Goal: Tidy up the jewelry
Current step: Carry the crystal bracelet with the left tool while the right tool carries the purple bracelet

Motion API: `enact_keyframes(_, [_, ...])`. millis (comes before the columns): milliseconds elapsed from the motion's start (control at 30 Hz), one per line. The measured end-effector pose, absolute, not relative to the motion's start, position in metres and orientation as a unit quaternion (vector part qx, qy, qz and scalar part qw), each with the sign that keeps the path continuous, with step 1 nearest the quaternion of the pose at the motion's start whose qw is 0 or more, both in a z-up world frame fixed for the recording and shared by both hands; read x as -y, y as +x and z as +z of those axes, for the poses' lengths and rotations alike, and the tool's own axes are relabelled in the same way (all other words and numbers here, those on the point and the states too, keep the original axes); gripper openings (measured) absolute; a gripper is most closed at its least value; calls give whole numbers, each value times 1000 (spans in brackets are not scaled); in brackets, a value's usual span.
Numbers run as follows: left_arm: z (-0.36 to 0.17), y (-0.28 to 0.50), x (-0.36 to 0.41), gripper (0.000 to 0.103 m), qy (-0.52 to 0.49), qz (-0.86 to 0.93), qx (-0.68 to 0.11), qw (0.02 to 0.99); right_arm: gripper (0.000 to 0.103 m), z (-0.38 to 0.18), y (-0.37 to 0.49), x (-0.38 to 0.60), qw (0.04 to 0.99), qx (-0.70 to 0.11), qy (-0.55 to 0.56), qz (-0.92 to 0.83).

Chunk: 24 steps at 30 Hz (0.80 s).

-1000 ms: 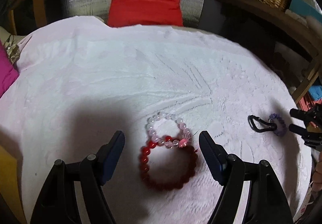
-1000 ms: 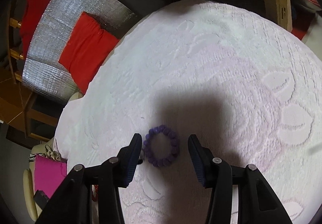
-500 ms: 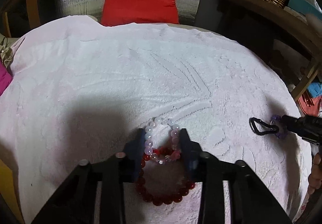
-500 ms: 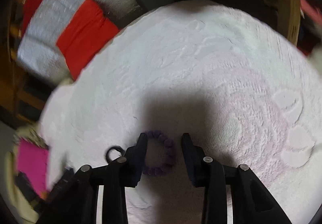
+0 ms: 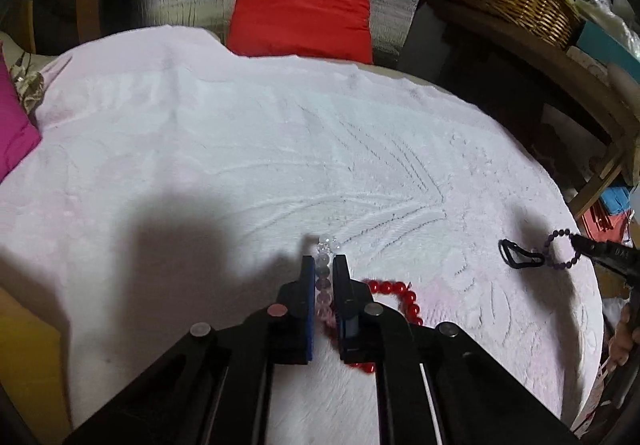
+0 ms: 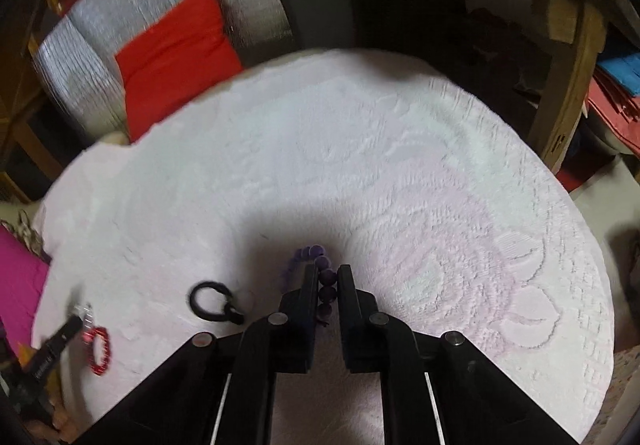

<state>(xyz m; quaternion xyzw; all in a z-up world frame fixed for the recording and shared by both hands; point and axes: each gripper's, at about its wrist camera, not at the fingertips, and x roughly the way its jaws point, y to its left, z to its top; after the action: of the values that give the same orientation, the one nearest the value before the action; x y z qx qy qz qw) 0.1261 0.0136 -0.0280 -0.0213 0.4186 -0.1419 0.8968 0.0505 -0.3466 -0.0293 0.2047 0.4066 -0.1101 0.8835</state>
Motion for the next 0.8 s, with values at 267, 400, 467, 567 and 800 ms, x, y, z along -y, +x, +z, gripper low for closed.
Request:
enact_keyframes(267, [-6,84,-21,9,11,-156,-390,907,11,1,29,324,894,-366,257,-25])
enact_keyframes(400, [-5,73,-29,9,25,-140,-385,912,11,3,19,298,885,-372,280,25])
enact_keyframes(467, [-10,77,-34,29,23,-130,-397,908,11,-1,17,286,879,-380,283,42])
enact_keyframes(567, [-20,86,-39,50,-6,-125,-415,901,11,-12,24,266,866,-404,288,68])
enact_keyframes(800, [-41,111,-17,50,-10,-135,-443,886,11,-33,36,233,846,-437,281,120])
